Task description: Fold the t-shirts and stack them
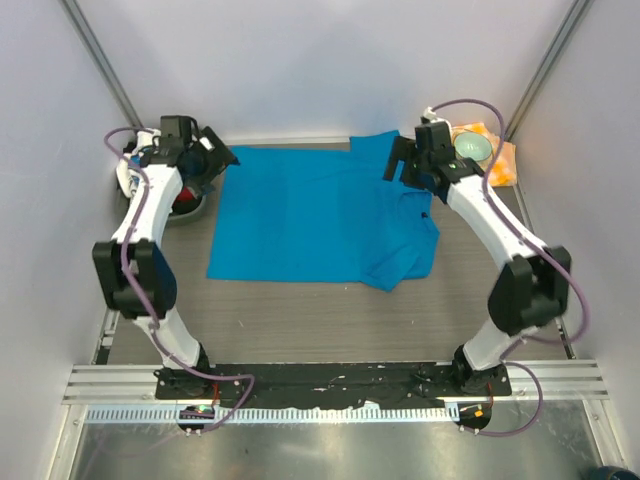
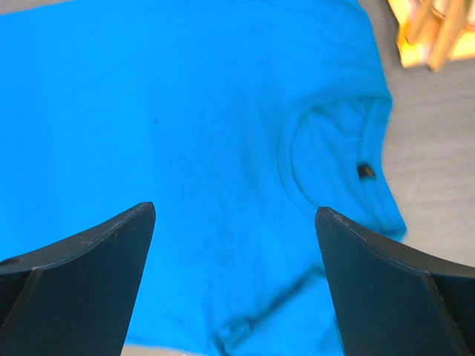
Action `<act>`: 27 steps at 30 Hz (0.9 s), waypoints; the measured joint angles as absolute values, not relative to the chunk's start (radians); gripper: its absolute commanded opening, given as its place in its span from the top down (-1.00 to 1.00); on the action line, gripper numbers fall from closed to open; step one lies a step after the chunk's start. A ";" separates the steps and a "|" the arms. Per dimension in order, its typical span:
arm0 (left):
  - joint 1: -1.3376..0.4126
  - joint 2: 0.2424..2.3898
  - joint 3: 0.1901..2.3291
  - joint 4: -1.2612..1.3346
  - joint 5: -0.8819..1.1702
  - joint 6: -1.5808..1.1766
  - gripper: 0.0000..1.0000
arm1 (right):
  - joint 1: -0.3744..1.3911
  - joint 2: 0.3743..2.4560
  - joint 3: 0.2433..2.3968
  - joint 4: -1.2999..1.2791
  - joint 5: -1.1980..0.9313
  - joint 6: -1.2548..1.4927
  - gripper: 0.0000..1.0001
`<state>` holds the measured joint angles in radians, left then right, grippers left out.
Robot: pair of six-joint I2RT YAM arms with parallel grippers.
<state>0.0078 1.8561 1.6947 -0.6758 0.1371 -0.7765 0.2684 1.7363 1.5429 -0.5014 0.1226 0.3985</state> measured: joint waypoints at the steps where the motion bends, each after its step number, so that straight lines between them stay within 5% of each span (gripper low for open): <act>1: 0.008 1.790 1.647 -0.668 0.132 -0.780 -1.00 | 0.276 1.666 1.491 -0.512 0.136 0.399 -0.78; 11: -0.060 1.440 1.254 -0.643 0.094 -0.785 -1.00 | 0.369 1.336 1.098 -0.660 0.215 0.454 -0.44; 18: -0.073 1.295 1.032 -0.645 0.075 -0.778 -1.00 | 0.366 1.326 0.956 -0.663 0.257 0.509 -0.18; 27: -0.073 1.256 0.946 -0.631 0.075 -0.767 -0.99 | 0.366 1.480 0.952 -0.551 0.269 0.538 -0.19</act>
<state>-0.0731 1.2560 0.9463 -0.6312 0.0753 -0.7666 0.3660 1.4799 0.9524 -0.5507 0.2687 0.5377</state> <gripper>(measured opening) 0.996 0.593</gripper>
